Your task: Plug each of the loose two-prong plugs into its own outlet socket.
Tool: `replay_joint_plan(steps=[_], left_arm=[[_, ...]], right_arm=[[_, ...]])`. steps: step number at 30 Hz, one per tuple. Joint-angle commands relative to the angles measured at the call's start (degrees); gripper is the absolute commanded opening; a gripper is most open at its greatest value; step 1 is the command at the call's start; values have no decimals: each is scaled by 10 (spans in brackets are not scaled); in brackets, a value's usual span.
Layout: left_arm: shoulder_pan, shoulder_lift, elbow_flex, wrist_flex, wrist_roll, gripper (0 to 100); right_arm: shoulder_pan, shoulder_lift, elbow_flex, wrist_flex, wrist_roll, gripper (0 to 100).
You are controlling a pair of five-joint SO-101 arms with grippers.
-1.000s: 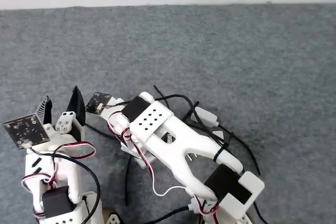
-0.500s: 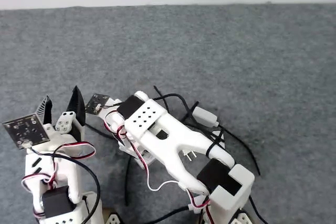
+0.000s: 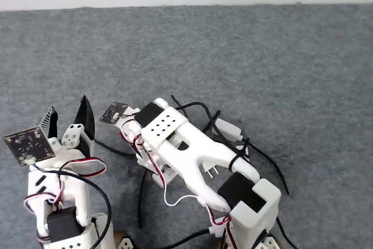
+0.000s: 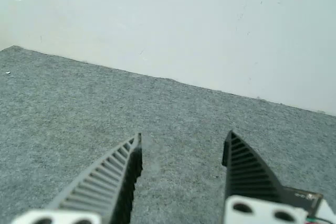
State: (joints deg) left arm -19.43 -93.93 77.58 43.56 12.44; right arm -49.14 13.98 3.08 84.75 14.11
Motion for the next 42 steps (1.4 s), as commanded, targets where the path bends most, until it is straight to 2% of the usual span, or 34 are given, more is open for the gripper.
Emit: replay_joint_plan(steps=[1,21,29,42], left_arm=[[-4,2,-33,-8,4,248],[-4,2,-33,-8,3,248],[-4,2,-32,-9,3,248],[-4,3,-28,-21,-8,249]], right_arm=[[-10,-1,-6,1,-1,8],[-25,108,-1,-59,-21,8],[-24,110,62,-111,-18,8],[-22,104,65,-115,-20,9]])
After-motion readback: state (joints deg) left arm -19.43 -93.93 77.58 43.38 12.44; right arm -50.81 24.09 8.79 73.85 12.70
